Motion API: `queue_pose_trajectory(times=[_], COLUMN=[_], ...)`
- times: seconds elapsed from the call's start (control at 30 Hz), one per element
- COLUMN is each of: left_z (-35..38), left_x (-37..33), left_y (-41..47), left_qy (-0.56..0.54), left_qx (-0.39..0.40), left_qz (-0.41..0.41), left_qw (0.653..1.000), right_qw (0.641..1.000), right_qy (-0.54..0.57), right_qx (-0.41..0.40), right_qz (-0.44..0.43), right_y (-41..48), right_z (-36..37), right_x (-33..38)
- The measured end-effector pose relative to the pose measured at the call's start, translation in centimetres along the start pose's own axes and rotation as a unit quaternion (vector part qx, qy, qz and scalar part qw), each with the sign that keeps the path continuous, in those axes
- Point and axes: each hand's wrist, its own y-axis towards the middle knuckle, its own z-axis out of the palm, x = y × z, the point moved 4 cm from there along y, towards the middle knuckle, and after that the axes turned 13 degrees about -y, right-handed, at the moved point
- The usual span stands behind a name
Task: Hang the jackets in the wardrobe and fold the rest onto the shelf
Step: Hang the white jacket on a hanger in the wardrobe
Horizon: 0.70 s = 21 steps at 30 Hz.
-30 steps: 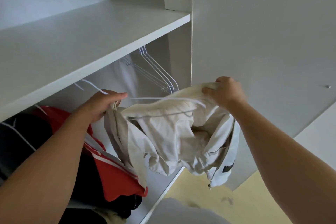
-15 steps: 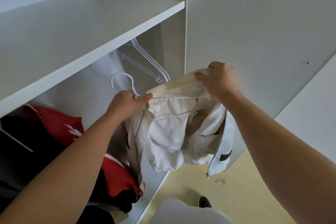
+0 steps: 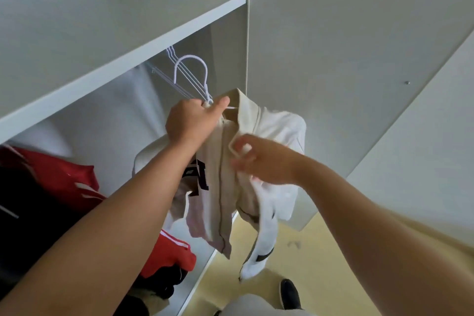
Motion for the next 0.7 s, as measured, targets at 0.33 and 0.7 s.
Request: queue_pose_trajectory(times=[0.33, 0.7], left_z=[0.1, -3.0], left_x=[-0.6, -2.0], left_y=[-1.9, -0.6], left_qy=[-0.051, -0.086], left_qx=[0.029, -0.024], left_qz=[0.006, 0.026], left_qw=[0.998, 0.996], right_qw=[0.961, 0.964], right_qy=[-0.091, -0.228], right_qx=[-0.259, 0.010], right_qz=[0.034, 0.135], right_y=[0.0, 2.9], right_z=[-6.4, -5.6], right_x=[-7.5, -15.9])
